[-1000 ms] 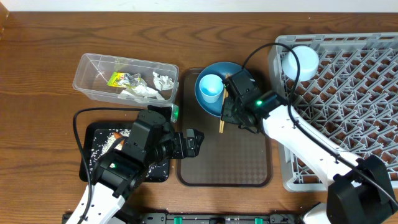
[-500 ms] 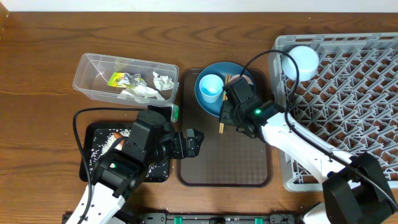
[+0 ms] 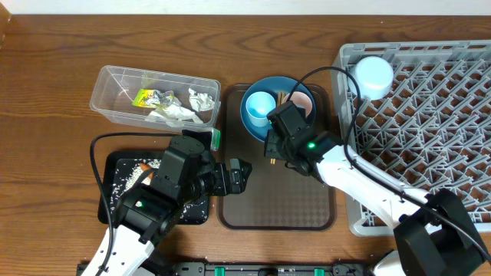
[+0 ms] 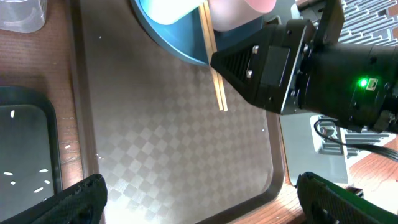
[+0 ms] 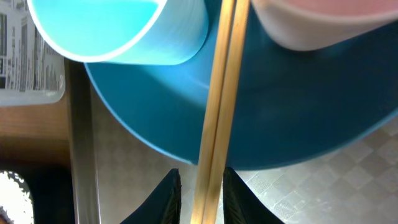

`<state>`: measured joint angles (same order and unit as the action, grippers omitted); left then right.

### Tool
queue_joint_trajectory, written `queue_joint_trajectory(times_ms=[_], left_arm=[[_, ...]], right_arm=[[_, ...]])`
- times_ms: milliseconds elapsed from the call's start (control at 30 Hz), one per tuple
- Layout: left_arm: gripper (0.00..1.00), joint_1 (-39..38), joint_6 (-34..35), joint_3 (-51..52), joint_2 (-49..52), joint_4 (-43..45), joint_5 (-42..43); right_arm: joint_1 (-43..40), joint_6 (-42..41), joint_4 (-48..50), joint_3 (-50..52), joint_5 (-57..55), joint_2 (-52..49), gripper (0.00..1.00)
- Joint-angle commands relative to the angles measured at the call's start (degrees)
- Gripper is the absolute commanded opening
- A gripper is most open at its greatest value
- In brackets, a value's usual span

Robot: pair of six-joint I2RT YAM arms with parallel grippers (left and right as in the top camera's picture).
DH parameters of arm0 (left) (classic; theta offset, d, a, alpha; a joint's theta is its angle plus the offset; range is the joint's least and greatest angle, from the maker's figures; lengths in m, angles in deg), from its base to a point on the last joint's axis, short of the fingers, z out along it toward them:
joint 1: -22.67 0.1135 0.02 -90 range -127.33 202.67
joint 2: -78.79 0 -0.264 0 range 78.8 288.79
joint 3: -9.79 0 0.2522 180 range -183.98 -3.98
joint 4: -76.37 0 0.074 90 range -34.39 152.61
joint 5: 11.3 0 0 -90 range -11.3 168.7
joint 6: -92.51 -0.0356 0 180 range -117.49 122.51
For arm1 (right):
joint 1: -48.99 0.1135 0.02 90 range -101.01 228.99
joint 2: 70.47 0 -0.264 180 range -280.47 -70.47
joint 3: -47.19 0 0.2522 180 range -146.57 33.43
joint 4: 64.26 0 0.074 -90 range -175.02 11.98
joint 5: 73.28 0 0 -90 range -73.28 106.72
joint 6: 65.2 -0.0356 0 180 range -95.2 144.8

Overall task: Sort waste into correct bins and load items into the dishwasher rack
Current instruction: 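Lower the right gripper and close it on a wooden chopstick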

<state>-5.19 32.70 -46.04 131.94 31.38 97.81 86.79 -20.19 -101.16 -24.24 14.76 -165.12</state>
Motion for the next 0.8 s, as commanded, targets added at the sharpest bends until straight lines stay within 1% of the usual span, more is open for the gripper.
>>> queue_joint_trajectory(times_ms=[0, 67, 133, 233, 300, 400, 533, 767], left_arm=[[1.0, 0.24, -0.09, -0.15, -0.02, 0.02, -0.37], [1.0, 0.24, -0.11, -0.15, -0.02, 0.02, -0.37], [1.0, 0.24, -0.09, -0.15, -0.02, 0.02, -0.37], [1.0, 0.24, -0.09, -0.15, -0.02, 0.02, -0.37], [1.0, 0.24, -0.09, -0.15, -0.02, 0.02, -0.37], [1.0, 0.24, -0.11, -0.15, -0.02, 0.02, -0.37], [1.0, 0.24, -0.11, -0.15, -0.02, 0.02, -0.37], [1.0, 0.24, -0.09, -0.15, -0.02, 0.02, -0.37]], right_arm=[[0.55, -0.83, -0.46, 0.42, -1.25, 0.09, 0.22], [0.55, -0.83, -0.79, 0.42, -1.25, 0.09, 0.18], [0.52, -0.85, -1.2, 0.42, -1.22, 0.09, 0.18], [0.52, -0.83, -1.79, 0.42, -1.18, 0.09, 0.19], [0.52, -0.83, -1.84, 0.42, -0.81, 0.09, 0.22], [0.52, -0.87, -2.05, 0.42, -0.35, 0.09, 0.22], [0.52, -4.31, -4.26, 0.42, -0.17, 0.09, 0.21], [0.52, -4.28, -4.83, 0.42, -0.13, 0.09, 0.21]])
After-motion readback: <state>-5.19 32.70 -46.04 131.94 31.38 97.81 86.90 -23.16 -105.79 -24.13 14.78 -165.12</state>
